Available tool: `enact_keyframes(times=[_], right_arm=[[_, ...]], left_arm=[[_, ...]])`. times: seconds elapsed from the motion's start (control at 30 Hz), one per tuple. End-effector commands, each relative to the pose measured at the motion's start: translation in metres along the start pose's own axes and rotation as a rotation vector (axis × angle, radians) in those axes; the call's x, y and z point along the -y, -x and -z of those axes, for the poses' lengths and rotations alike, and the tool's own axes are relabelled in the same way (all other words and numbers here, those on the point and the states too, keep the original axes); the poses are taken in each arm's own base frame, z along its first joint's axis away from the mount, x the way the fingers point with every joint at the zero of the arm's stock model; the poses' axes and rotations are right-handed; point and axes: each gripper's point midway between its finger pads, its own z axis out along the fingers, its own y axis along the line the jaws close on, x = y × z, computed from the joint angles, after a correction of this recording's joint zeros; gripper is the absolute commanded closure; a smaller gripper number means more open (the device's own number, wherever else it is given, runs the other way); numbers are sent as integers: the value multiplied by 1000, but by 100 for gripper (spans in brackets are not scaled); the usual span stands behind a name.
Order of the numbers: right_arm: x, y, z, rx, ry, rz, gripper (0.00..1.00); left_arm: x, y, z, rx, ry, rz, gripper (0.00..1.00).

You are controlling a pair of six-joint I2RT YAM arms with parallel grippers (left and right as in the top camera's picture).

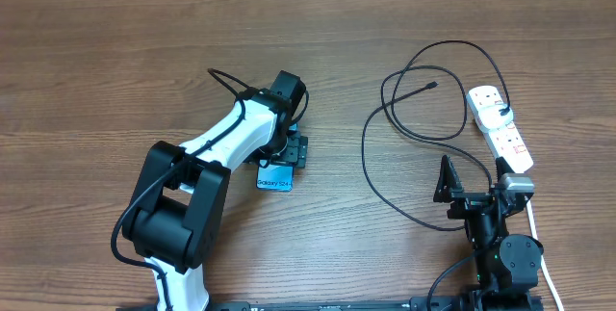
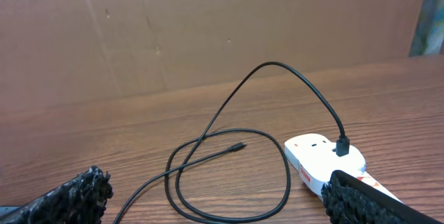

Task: Plug charger to phone and switch on socket
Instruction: 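Close the left gripper on the phone's long edges, then lift the phone with the left gripper and turn it upright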

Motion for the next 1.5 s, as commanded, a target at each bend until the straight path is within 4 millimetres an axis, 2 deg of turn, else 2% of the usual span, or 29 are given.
enact_keyframes(times=[0.0,0.1,0.27,0.53,0.73,0.93,1.1,1.23,1.47], right_arm=[[1,4,1,19,-7,3,0],[1,4,1,19,-7,3,0],[1,4,1,19,-7,3,0],[1,4,1,19,-7,3,0],[1,4,1,19,-7,3,0],[1,4,1,19,-7,3,0],[1,4,1,19,-7,3,0],[1,4,1,19,-7,3,0],[1,4,1,19,-7,3,0]], left_arm=[[2,-28,-37,-118,-20,26,6],[2,-26,-37,-112,-22,29,2],[3,-23,-37,-99,-27,29,5],[3,-23,-37,-96,-28,29,23],[4,-23,-37,-100,-31,34,28],[15,-32,-34,-148,-102,44,32],[27,-29,-23,-180,-192,55,38],[50,-21,-2,-199,-352,27,39],[71,-15,26,-228,-482,22,43]])
